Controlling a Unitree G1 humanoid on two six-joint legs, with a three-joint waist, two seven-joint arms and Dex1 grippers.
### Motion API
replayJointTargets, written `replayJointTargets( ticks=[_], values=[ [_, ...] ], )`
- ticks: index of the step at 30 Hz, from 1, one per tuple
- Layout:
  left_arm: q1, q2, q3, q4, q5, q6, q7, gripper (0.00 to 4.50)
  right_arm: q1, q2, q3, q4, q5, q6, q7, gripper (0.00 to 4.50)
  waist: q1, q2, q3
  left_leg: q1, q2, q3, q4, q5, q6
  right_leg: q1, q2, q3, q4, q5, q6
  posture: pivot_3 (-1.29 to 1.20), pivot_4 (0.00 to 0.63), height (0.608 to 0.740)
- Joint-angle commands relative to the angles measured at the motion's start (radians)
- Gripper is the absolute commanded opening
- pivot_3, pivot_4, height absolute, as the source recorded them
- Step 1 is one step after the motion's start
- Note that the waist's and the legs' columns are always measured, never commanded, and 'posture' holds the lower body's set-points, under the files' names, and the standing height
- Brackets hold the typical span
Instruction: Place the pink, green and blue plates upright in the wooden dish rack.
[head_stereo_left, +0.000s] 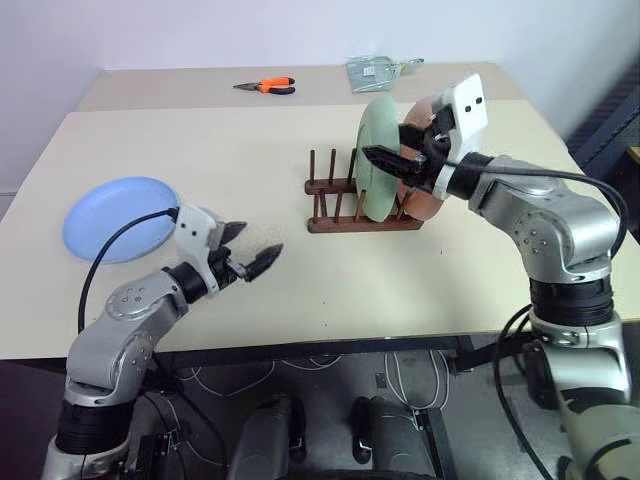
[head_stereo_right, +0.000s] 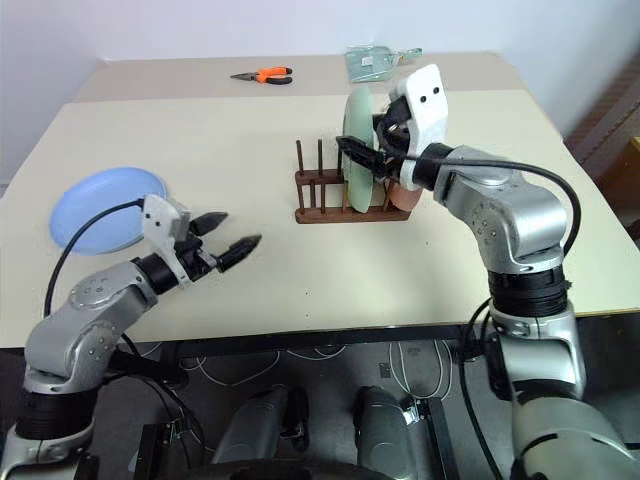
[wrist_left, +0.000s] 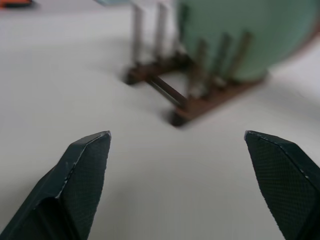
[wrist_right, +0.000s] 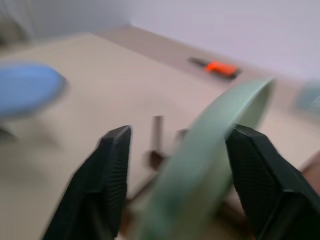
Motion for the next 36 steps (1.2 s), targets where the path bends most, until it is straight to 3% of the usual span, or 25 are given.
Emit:
replayJointTargets(
  ticks=[1, 3, 7, 8, 10, 11, 12, 15, 20, 23, 27, 30, 36],
  values=[
    [-0.111, -0.049, 0.166, 0.063, -0.007, -0.008, 0.198, 4.5, -0.025, -0.023, 0.014, -0.059, -0.11, -0.16, 0.03, 2.94, -0.001, 0.0, 0.0, 0.0, 0.0, 0.0, 0.0, 0.0, 0.0, 0.0, 0.0, 0.0, 0.0, 0.0, 0.0, 0.0, 0.15, 0.74],
    [-0.195, -0.063, 0.265, 0.155, 0.059, -0.003, 0.388, 4.5, -0.025, -0.069, 0.066, -0.04, -0.262, -0.324, 0.038, 2.94, -0.001, 0.0, 0.0, 0.0, 0.0, 0.0, 0.0, 0.0, 0.0, 0.0, 0.0, 0.0, 0.0, 0.0, 0.0, 0.0, 0.15, 0.74],
    [-0.257, 0.013, 0.364, 0.298, 0.323, 0.088, 0.763, 4.5, -0.032, -0.104, 0.102, 0.043, -0.474, -0.599, -0.016, 2.94, -0.009, -0.001, 0.0, 0.002, 0.0, 0.0, 0.0, 0.0, 0.0, 0.001, 0.0, 0.0, 0.0, 0.0, 0.0, 0.0, 0.15, 0.74],
    [-0.256, 0.012, 0.404, 0.293, 0.34, 0.115, 0.813, 4.5, -0.033, -0.103, 0.103, 0.062, -0.498, -0.654, -0.015, 3.21, -0.008, -0.001, 0.0, 0.002, 0.0, 0.001, 0.0, 0.0, 0.0, 0.001, 0.001, 0.0, 0.0, 0.0, 0.001, 0.0, 0.15, 0.74],
    [-0.248, -0.006, 0.449, 0.253, 0.338, 0.162, 0.841, 4.5, -0.033, -0.08, 0.093, 0.08, -0.503, -0.717, -0.007, 3.79, -0.005, -0.003, 0.001, 0.002, 0.0, 0.001, 0.0, 0.0, 0.0, 0.001, 0.001, 0.0, -0.001, -0.001, 0.001, 0.0, 0.15, 0.74],
    [-0.251, -0.022, 0.468, 0.237, 0.332, 0.212, 0.855, 4.5, -0.035, -0.064, 0.092, 0.078, -0.495, -0.731, 0.003, 4.31, 0.0, -0.004, 0.001, 0.002, 0.0, 0.001, 0.0, 0.0, 0.0, 0.002, 0.001, 0.0, -0.002, -0.001, 0.001, 0.0, 0.15, 0.74],
    [-0.269, -0.056, 0.513, 0.226, 0.306, 0.267, 0.876, 4.5, -0.034, -0.046, 0.097, 0.068, -0.482, -0.742, 0.02, 4.44, 0.004, -0.004, 0.001, 0.002, 0.0, 0.0, 0.0, 0.0, 0.0, 0.003, 0.0, -0.001, -0.002, -0.001, 0.001, 0.0, 0.15, 0.74],
    [-0.301, -0.112, 0.59, 0.207, 0.283, 0.391, 0.905, 4.5, -0.013, -0.001, 0.119, 0.025, -0.433, -0.744, 0.092, 4.44, 0.013, -0.006, 0.001, 0.002, 0.0, -0.004, 0.001, 0.0, -0.001, 0.007, -0.001, -0.003, -0.004, -0.001, 0.001, 0.0, 0.15, 0.74],
    [-0.331, -0.167, 0.644, 0.24, 0.187, 0.512, 0.81, 4.5, 0.063, 0.058, 0.187, -0.052, -0.424, -0.725, 0.166, 4.44, 0.017, -0.01, 0.0, 0.003, 0.0, -0.006, 0.001, 0.0, -0.001, 0.008, 0.0, -0.004, -0.004, -0.001, 0.001, 0.0, 0.15, 0.74],
    [-0.342, -0.2, 0.686, 0.246, 0.153, 0.521, 0.795, 3.73, 0.1, 0.076, 0.204, -0.078, -0.443, -0.716, 0.181, 4.5, 0.016, -0.01, 0.0, 0.003, 0.0, -0.006, 0.001, 0.001, -0.002, 0.008, 0.001, -0.004, -0.004, -0.001, 0.001, 0.0, 0.15, 0.74],
    [-0.35, -0.236, 0.722, 0.243, 0.145, 0.486, 0.809, 1.66, 0.118, 0.084, 0.205, -0.088, -0.467, -0.711, 0.186, 4.5, 0.014, -0.01, 0.0, 0.004, 0.0, -0.006, 0.001, 0.001, -0.002, 0.008, 0.001, -0.004, -0.004, -0.001, 0.001, 0.0, 0.15, 0.74],
    [-0.345, -0.222, 0.684, 0.238, 0.143, 0.452, 0.772, 0.11, 0.119, 0.084, 0.203, -0.084, -0.496, -0.712, 0.175, 4.5, 0.015, -0.01, 0.0, 0.004, 0.0, -0.006, 0.001, 0.001, -0.002, 0.008, 0.001, -0.004, -0.004, -0.001, 0.001, 0.0, 0.15, 0.74],
    [-0.318, -0.116, 0.343, 0.054, 0.138, 0.31, 0.519, 0.04, 0.082, 0.097, 0.222, -0.048, -0.502, -0.675, 0.213, 4.5, 0.02, -0.011, 0.0, 0.004, -0.001, -0.006, 0.001, 0.001, -0.003, 0.008, 0.001, -0.004, -0.004, -0.001, 0.001, 0.0, 0.15, 0.74]
  ],
)
